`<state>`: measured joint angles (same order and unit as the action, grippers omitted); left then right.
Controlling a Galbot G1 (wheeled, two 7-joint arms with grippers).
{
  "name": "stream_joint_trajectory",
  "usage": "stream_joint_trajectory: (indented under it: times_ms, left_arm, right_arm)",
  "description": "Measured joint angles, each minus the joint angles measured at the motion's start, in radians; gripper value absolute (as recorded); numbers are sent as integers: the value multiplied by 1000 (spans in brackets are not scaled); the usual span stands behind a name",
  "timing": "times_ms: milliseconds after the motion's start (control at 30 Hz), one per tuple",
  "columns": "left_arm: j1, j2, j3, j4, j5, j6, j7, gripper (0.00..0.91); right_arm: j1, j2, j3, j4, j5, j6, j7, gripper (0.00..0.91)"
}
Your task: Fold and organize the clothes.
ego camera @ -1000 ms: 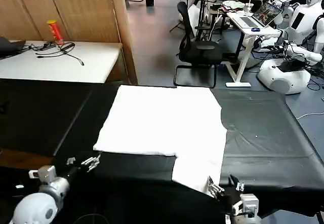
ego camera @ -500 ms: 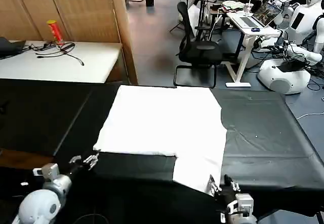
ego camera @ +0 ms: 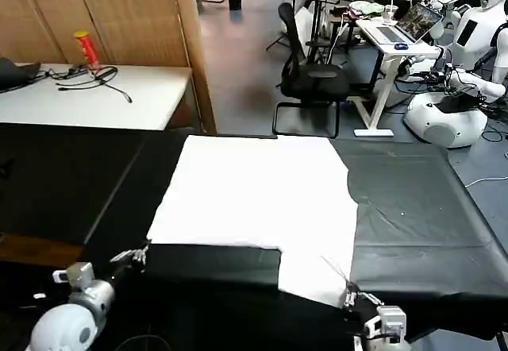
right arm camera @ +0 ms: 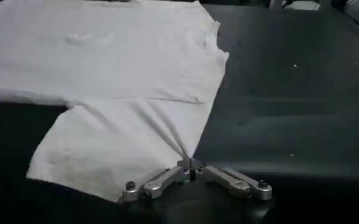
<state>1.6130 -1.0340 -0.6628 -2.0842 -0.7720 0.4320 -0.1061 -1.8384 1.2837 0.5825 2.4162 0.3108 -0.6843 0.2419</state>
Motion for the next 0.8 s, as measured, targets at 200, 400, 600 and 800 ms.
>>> stream_joint_trajectory:
  times_ms: [200, 400, 600, 800]
  left_arm:
    - [86, -25, -20, -96, 23, -1, -14, 0]
    - [89, -61, -25, -113, 80, -18, -5, 0]
    - [5, -113, -4, -80, 127, -30, 11, 0]
    - [-77, -143, 2, -37, 139, -48, 24, 0]
  right_arm:
    - [30, -7, 17, -10, 62, 106, -42, 10]
    - [156, -35, 16, -117, 130, 232, -69, 0]
    - [326, -61, -15, -256, 160, 308, -90, 0]
    - [459, -75, -38, -360, 165, 330, -92, 0]
